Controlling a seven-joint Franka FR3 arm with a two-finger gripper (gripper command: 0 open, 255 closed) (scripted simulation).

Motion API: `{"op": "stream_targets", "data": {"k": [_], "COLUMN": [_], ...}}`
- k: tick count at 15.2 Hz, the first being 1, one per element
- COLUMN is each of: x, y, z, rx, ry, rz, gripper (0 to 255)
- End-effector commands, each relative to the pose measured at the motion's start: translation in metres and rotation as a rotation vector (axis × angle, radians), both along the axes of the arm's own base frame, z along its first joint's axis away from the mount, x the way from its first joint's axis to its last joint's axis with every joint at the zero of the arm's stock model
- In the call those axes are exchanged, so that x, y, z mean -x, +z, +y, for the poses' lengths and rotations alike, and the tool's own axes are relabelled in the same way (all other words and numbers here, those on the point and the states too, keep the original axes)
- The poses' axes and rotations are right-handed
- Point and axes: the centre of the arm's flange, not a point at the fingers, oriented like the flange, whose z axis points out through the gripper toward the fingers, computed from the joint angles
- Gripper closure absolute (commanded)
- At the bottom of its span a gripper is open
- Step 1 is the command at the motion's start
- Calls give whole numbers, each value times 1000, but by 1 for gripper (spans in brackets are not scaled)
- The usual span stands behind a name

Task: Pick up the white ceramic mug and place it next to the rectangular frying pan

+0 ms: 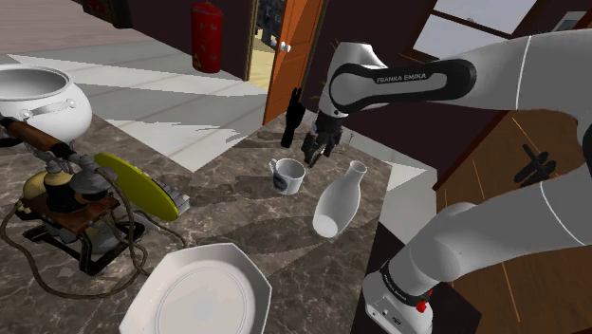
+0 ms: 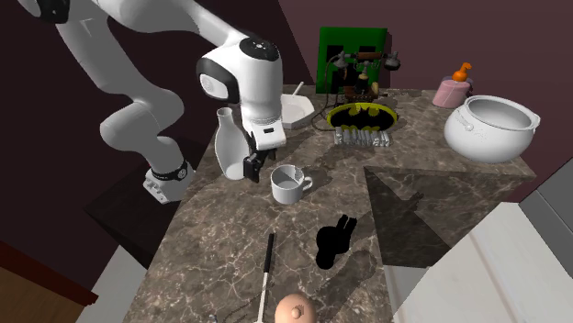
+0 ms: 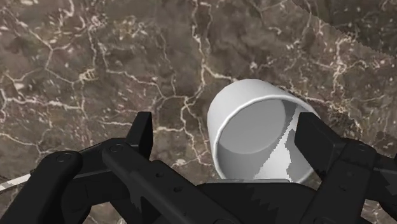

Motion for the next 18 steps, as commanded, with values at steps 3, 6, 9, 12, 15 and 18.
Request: {"op": "stream_targets", "data": {"k": [3,6,9,12,15,18], "x": [-39,-43,-43,-42,-42,-42], "y": [-33,-48,-63,-77,-77,-77], "z": [3,4,5,5,5,5], "rx": [-9,-11,-11,-11,-11,-11], "ry": [-23,-26,-26,-26,-26,-26], "rz": [-26,-29,-29,-29,-29,-29], "gripper": [0,0,0,0,0,0]}}
